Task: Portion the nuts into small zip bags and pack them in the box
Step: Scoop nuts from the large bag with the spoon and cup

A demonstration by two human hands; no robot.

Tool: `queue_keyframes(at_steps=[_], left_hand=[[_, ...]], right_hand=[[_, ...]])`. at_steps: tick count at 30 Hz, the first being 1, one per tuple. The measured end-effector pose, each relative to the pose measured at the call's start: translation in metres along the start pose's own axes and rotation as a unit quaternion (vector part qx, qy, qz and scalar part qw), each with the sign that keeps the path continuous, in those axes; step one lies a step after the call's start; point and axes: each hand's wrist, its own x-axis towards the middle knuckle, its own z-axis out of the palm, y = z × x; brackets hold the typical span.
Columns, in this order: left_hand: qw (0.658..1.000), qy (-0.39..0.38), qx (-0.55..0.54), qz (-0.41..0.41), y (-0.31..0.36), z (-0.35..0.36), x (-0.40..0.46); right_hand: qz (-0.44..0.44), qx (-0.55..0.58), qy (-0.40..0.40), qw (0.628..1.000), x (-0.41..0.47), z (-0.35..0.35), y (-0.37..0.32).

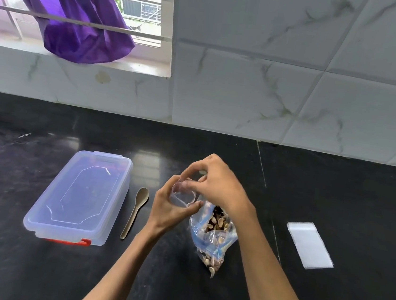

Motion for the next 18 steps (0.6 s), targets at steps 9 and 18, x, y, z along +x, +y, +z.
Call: queue_keyframes(at_steps=[9,18], left_hand=[[0.997,0.043,0.015,-0.067,-0.018,-0.019,-0.028],[0.993,0.048,0.046,-0.1,-0.022,-0.024,-0.042]], right_hand=[[-0.109,0.048,-0.186,0.975,0.086,0.04,0.007],[-0.218,-0.155,-0.362,0.893,0.121,0.118,-0.01]])
